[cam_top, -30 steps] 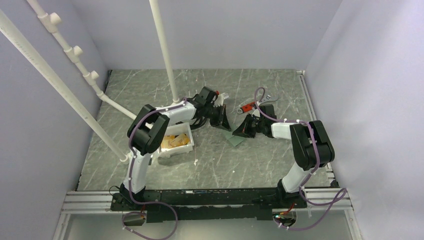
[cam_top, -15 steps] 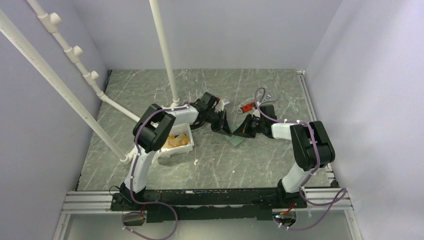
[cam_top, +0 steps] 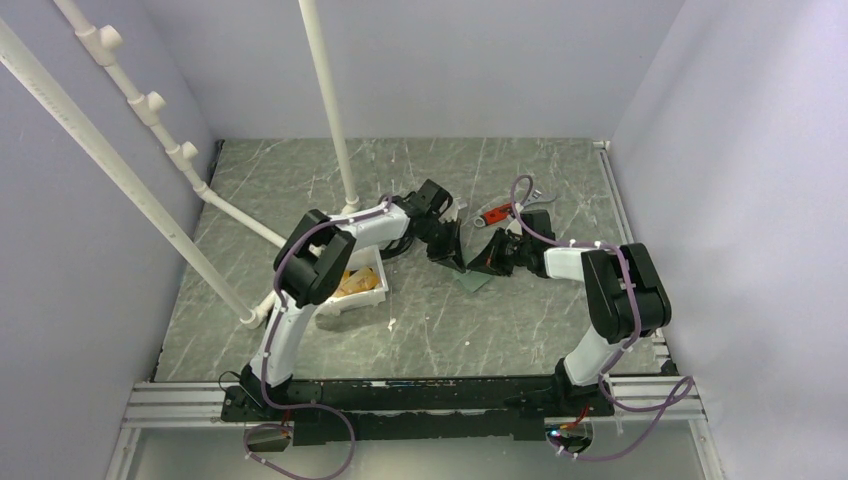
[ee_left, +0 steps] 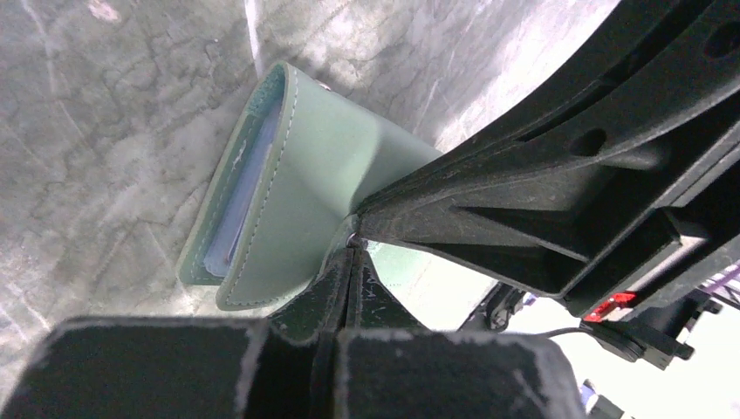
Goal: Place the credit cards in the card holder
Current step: Close the card holder at the center of the board.
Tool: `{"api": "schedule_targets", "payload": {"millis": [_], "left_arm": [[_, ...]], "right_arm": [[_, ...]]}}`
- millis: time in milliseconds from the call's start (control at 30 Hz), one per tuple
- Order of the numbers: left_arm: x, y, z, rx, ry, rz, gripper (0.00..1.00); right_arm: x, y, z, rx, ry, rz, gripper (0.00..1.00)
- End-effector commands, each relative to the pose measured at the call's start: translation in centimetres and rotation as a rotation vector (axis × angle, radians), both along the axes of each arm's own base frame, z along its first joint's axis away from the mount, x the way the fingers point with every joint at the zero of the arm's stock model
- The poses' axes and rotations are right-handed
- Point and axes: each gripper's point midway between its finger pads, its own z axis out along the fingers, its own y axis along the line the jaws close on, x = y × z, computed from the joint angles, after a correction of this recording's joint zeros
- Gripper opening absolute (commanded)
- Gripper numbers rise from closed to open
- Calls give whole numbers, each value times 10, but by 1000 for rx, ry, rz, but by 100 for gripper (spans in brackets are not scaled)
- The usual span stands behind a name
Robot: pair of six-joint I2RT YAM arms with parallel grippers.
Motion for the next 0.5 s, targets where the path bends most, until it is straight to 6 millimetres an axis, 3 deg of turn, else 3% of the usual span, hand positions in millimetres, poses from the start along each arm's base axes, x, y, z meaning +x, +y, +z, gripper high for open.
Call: {"api": "schedule_targets", "payload": {"millis": [0,167,333,467], "left_arm": [[-27,71,-117,493,-41,1,0],[-22,84,-115,617,-91,-33,0],[-28,96,-128,732,-93,-75,0],[-33,91,-128,698,-79,-82,0]], "right_arm": [[-41,-43,-62,-266,162,-83,0],[-49,-46,-64,-319,163,-132,0],[-59,-49,-73,-359,154,-228,0],[-54,-35,-63,-274,80,-211,0]]}}
